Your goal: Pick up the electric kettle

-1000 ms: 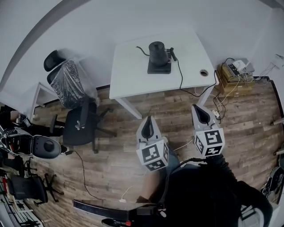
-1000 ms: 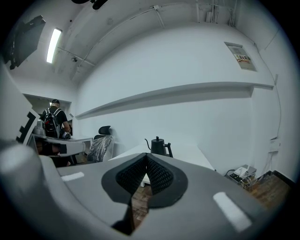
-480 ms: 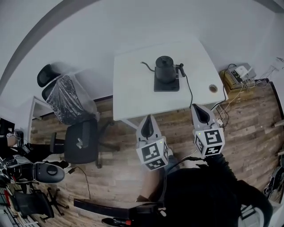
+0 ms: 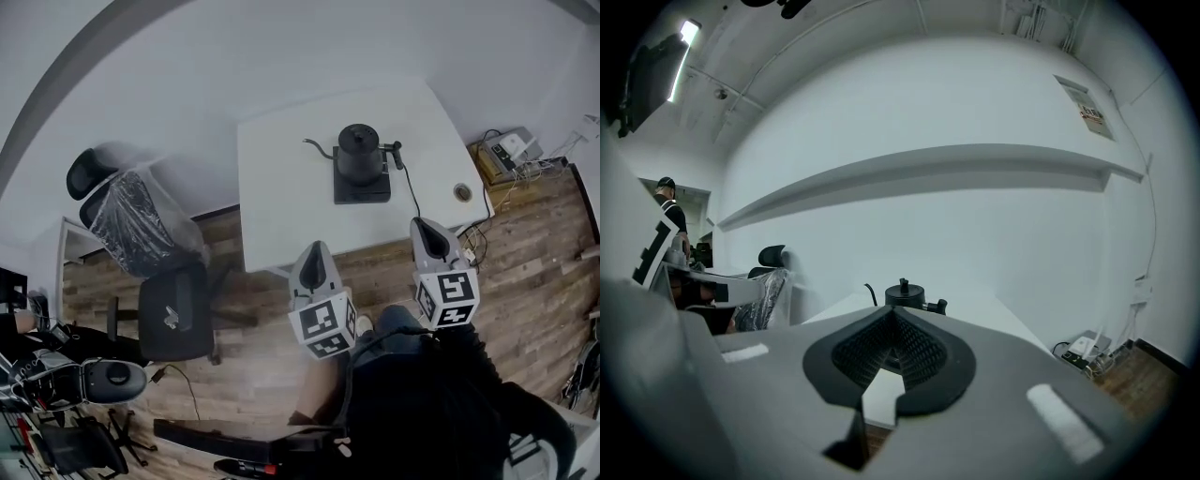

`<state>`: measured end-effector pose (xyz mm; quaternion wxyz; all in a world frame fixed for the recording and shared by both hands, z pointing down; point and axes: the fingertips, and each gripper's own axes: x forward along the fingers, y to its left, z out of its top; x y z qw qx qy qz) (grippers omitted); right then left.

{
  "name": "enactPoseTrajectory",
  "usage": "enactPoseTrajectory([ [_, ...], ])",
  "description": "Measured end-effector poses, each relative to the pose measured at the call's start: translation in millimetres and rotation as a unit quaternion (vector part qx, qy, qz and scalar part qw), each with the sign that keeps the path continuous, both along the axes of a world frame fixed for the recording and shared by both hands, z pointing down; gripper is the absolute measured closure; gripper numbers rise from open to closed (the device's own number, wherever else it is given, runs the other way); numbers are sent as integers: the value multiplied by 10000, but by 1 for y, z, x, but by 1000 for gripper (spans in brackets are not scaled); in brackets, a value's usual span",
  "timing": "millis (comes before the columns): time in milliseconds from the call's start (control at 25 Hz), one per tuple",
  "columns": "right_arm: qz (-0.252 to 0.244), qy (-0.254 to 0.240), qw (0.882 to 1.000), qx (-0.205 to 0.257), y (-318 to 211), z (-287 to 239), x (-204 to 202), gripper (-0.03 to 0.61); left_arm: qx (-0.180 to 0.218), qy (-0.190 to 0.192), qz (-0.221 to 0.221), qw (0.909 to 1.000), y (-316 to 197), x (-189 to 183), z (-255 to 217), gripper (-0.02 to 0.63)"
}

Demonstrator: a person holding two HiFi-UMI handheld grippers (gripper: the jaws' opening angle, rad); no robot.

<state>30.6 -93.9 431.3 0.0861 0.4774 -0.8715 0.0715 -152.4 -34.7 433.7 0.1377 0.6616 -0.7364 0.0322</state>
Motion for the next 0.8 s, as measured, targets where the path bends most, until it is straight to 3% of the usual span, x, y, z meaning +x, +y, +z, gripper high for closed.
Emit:
enactPoseTrajectory([
  [400, 136, 9, 9998, -120, -64, 11, 1, 577, -188, -29, 14, 9998, -60, -8, 11, 614],
  [800, 57, 17, 9999, -146, -168, 9, -14, 577, -194, -69, -92, 9997, -167, -29, 3, 614],
])
